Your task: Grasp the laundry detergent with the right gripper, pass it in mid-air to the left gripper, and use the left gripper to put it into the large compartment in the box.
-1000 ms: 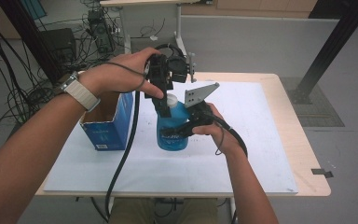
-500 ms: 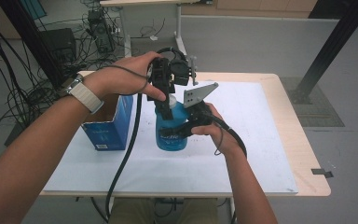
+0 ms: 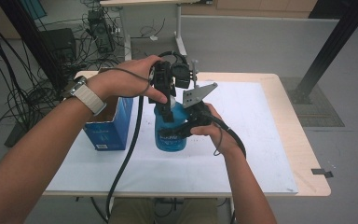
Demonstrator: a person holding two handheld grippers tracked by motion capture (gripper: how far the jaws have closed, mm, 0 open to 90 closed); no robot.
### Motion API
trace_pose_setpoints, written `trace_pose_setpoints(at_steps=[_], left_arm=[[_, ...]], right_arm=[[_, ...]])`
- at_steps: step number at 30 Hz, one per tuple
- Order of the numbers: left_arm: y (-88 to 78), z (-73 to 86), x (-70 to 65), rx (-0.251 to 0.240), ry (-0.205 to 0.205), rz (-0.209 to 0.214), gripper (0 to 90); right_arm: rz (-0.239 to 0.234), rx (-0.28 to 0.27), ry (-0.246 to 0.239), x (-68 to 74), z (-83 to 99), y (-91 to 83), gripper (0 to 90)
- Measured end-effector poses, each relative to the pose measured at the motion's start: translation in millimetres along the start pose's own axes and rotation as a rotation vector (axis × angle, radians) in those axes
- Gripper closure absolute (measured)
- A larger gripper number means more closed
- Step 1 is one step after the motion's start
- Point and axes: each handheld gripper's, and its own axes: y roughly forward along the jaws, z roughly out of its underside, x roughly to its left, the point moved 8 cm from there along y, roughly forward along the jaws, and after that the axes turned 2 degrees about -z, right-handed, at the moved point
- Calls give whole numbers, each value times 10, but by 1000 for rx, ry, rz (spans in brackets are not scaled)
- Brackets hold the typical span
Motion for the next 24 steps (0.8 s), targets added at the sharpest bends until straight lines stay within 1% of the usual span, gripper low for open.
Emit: trace_pose_setpoints(at_steps=[6,15,22,24], left_arm=[[26,9,-5,2,0,5,112],[47,12,-16,5,5,17,129],[68,22,-19,3,1,23,145],[72,20,-21,8,7,26,147]], right_arm=[[5,-3,-3,-1,-16,-9,437],[-4,-5,3,25,-40,1,437],[-4,-4,-8,26,-49,-2,437],[-3,-5,-9,26,-53,-1,437]])
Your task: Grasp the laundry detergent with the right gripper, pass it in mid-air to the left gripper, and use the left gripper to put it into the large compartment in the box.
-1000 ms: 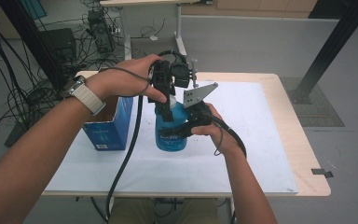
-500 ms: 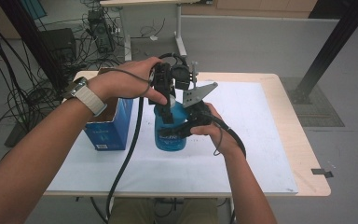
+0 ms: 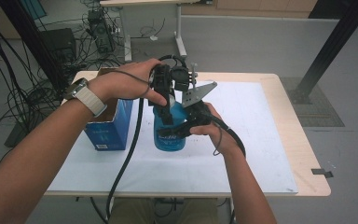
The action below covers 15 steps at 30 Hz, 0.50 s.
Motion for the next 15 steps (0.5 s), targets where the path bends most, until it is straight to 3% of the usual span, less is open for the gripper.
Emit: trace_pose_setpoints(at_steps=[15], left_arm=[[23,-10,-10,4,3,11,164]], right_arm=[[5,3,-7,1,-18,-3,437]])
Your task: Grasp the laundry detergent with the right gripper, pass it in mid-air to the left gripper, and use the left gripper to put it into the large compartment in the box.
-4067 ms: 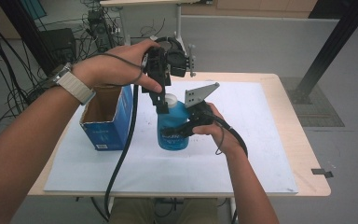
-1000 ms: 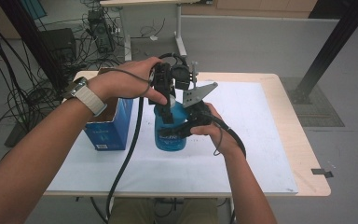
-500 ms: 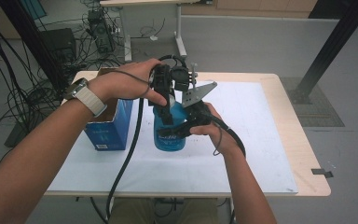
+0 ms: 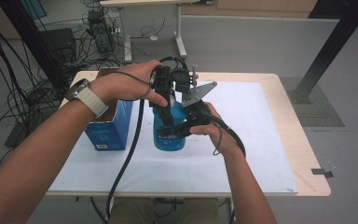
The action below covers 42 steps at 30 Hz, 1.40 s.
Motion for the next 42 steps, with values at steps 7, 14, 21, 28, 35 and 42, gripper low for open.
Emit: trace_pose_setpoints(at_steps=[7,14,21,28,35,42], left_arm=[[1,14,4,-4,-5,6,181],[23,16,-9,2,-3,16,195],[31,21,-13,3,-6,26,216],[37,28,-24,0,-5,44,253],[46,35,-33,-5,-6,62,282],[47,36,-44,-2,-1,69,311]], right_arm=[[-8,-2,8,17,-3,2,437],[-7,-8,0,18,-24,14,437],[-11,-4,-2,23,-23,23,437],[-7,-1,-4,16,-20,28,436],[-10,1,-4,19,-14,39,437],[-13,0,0,20,-10,47,436]])
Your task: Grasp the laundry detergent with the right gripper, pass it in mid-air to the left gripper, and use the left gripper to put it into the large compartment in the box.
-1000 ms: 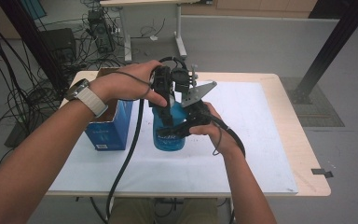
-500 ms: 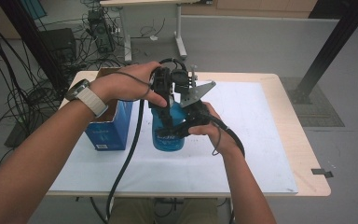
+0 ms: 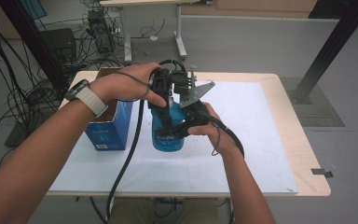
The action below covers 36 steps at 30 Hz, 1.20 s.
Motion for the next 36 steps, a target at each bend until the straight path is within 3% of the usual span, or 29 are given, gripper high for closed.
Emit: trace_pose_setpoints(at_steps=[12,36], left_arm=[[0,-3,-10,-4,8,6,365],[-11,20,-15,-8,-9,1,377]], right_arm=[[9,2,9,-12,12,-2,437],[3,6,4,-3,-2,15,436]])
